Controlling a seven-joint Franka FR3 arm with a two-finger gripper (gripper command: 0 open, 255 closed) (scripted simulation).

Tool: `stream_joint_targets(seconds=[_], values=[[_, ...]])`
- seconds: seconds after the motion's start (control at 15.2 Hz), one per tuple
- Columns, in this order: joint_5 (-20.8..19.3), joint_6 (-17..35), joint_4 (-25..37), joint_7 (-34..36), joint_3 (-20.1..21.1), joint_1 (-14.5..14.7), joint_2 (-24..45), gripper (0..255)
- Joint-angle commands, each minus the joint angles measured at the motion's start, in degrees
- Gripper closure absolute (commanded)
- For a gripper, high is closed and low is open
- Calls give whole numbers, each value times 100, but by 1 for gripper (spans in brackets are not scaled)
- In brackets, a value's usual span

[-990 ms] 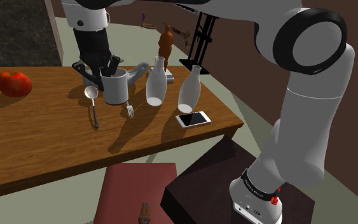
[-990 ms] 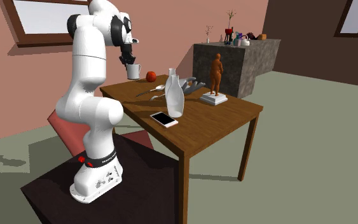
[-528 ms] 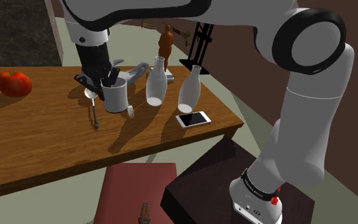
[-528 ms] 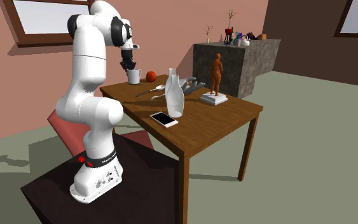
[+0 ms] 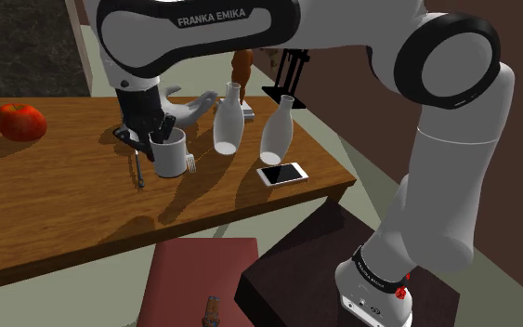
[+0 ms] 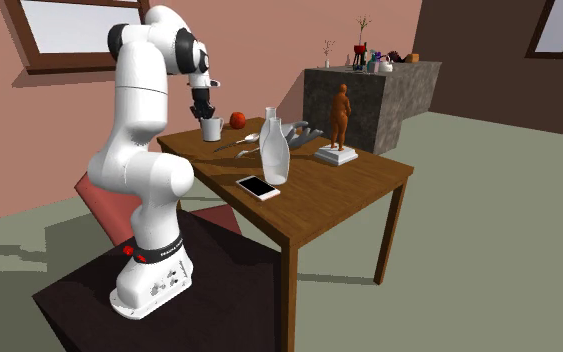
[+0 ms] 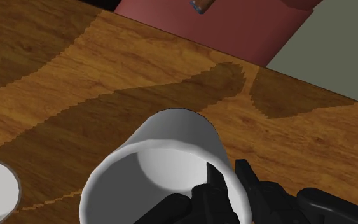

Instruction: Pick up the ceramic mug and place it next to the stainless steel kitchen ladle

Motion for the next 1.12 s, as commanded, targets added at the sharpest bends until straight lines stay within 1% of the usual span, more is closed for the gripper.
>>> stream_joint_targets(seconds=[0.0, 0.79, 1.06], values=[[-10, 140, -107, 9, -4, 0, 30, 255], [-106, 1005, -688, 73, -45, 8, 324, 255], [-106, 1005, -689, 73, -45, 8, 324, 255]])
